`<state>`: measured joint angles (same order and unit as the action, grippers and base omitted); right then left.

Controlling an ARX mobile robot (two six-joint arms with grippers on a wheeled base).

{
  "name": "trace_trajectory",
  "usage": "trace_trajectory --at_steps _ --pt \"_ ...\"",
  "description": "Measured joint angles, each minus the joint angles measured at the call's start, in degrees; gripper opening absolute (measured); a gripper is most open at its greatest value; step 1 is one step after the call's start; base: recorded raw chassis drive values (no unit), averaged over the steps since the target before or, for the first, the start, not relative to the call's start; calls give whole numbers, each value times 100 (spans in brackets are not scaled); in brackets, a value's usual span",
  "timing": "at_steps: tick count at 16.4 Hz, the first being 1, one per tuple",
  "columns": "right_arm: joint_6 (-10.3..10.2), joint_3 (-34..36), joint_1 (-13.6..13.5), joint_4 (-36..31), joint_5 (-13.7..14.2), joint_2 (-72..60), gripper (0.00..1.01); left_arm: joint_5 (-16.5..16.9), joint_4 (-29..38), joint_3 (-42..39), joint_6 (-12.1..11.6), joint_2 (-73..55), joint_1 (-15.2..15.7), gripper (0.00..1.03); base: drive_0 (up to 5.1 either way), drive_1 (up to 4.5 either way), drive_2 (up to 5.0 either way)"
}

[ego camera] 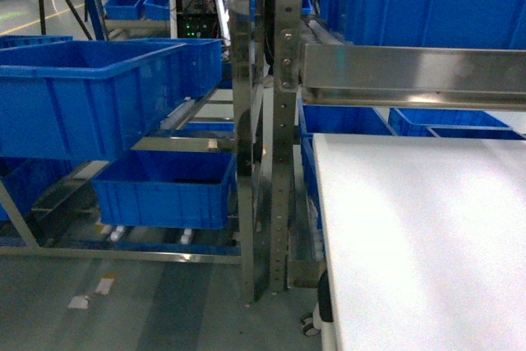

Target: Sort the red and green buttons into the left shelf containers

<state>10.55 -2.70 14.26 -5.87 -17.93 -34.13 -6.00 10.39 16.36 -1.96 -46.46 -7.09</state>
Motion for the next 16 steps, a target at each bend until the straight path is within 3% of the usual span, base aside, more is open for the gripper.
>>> trace_trajectory --at_steps 16 --pt "0 0 0 -9 -4 9 35 0 -9 0 0 4 4 26 -499 247 247"
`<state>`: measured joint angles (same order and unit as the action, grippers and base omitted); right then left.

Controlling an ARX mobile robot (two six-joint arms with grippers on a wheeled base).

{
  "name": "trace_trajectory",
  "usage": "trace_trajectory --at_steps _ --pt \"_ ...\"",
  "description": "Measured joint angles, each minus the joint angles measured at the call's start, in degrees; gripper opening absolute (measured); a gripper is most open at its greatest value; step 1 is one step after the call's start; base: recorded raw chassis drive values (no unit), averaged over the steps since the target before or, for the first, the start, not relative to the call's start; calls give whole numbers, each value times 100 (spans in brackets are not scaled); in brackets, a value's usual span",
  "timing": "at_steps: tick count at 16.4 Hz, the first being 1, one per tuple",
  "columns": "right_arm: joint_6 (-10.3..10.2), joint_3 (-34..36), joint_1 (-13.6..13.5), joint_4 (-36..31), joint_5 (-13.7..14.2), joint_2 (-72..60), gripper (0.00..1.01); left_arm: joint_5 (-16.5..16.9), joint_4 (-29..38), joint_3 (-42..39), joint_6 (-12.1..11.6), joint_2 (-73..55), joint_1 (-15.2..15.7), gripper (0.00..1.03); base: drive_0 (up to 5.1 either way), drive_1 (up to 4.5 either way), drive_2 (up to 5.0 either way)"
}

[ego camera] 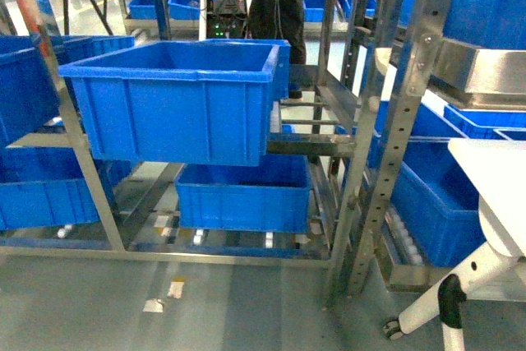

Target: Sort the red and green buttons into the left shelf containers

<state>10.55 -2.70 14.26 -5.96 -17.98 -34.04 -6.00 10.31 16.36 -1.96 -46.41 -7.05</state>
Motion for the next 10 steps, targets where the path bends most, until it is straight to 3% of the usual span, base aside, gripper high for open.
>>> trace_trajectory --at_steps 10 --pt "0 0 0 20 2 2 35 -2 2 0 0 2 2 26 -508 237 237"
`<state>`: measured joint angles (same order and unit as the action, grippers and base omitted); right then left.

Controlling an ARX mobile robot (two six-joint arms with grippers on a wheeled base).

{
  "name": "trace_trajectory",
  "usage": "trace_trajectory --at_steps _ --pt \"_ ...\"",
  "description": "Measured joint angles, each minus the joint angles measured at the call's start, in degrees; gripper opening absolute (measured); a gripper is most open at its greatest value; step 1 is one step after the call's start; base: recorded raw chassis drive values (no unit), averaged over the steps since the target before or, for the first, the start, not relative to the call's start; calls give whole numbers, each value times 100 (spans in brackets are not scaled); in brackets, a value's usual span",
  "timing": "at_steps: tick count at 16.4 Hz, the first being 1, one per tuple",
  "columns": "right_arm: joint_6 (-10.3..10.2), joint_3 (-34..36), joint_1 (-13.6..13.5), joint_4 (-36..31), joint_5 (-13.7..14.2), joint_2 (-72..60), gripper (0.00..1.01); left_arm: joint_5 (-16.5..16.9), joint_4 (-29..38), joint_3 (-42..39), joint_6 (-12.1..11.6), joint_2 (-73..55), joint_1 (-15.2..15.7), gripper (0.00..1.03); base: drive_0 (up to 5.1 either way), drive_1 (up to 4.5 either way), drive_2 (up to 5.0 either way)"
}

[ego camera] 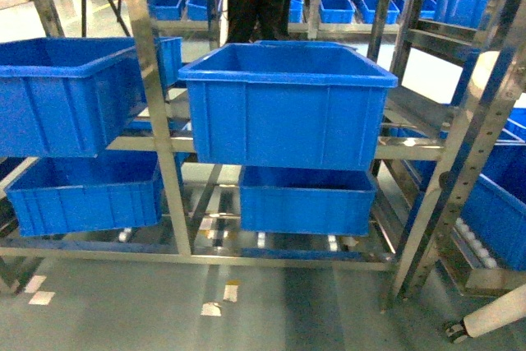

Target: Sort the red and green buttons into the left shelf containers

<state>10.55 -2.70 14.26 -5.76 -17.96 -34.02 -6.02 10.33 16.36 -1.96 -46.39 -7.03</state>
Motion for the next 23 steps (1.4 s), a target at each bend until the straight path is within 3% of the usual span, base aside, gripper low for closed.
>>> trace_trajectory --at_steps 23 --pt "0 7 0 -20 -20 26 35 4 15 -9 0 22 -15 26 -508 237 237"
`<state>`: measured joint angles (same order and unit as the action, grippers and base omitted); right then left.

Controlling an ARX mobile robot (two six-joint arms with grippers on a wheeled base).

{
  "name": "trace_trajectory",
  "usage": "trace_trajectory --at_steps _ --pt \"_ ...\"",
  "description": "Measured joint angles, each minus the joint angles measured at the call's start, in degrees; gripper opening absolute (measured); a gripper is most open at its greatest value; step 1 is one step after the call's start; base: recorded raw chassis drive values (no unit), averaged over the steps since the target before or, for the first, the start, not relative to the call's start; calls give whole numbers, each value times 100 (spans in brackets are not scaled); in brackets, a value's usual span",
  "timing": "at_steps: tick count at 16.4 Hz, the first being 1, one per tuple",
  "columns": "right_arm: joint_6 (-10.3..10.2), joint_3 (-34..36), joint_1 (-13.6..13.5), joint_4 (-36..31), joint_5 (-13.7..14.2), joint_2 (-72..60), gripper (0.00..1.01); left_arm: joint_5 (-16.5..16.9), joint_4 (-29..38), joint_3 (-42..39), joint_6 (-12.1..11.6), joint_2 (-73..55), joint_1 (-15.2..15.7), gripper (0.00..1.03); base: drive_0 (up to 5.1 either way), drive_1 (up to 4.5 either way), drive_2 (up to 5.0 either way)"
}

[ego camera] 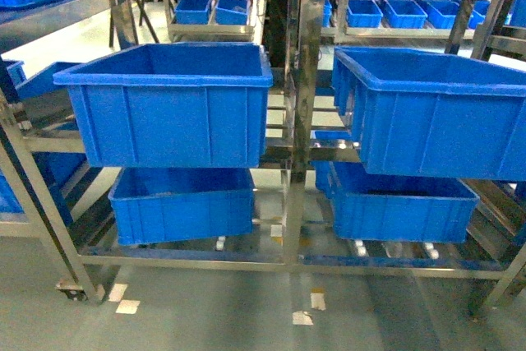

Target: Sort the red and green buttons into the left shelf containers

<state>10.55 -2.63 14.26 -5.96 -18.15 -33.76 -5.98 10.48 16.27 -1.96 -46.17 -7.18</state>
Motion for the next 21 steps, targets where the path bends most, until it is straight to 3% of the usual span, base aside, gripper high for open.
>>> trace_trajectory --at_steps 21 --pt "0 0 0 2 11 -26 35 -4 -20 0 0 -22 7 26 -508 237 237"
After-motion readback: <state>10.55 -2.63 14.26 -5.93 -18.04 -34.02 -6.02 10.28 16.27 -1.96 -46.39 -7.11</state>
